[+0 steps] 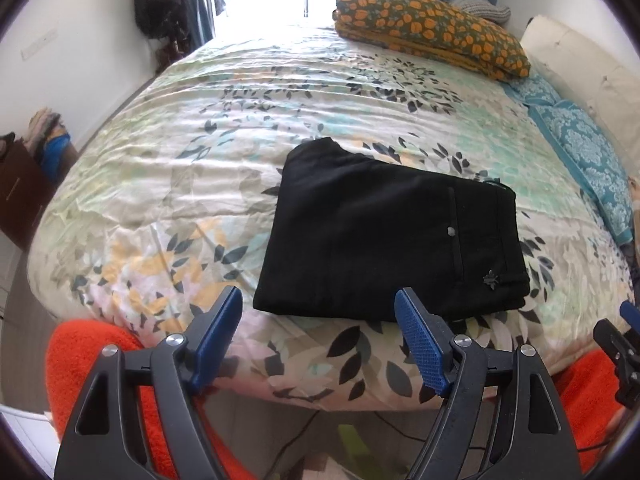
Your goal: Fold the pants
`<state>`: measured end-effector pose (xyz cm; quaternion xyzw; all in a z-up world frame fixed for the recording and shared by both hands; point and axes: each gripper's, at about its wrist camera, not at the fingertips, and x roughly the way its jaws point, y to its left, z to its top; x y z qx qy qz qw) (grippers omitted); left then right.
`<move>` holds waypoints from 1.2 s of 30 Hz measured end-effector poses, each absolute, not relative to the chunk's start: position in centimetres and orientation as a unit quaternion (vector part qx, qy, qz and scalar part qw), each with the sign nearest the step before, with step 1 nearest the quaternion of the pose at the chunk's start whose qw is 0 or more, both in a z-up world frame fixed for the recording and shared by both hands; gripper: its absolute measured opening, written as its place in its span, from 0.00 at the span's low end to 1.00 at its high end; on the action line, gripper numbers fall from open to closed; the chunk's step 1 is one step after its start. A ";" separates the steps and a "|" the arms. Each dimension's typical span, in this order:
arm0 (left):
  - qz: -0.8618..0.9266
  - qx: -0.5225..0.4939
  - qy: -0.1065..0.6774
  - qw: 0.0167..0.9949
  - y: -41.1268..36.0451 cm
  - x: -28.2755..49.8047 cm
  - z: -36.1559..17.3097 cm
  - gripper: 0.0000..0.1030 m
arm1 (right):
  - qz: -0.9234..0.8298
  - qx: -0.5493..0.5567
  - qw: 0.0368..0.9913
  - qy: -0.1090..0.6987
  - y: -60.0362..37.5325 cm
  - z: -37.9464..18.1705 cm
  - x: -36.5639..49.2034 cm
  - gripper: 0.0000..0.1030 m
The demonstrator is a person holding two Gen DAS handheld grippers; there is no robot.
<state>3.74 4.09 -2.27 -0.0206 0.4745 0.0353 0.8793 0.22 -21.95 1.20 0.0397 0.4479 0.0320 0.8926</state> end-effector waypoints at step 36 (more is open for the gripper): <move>-0.015 0.025 0.408 0.912 0.2 -3.1 6.4 0.89 | 0.055 -0.020 0.876 0.478 -19.3 7.3 -3.7 1.00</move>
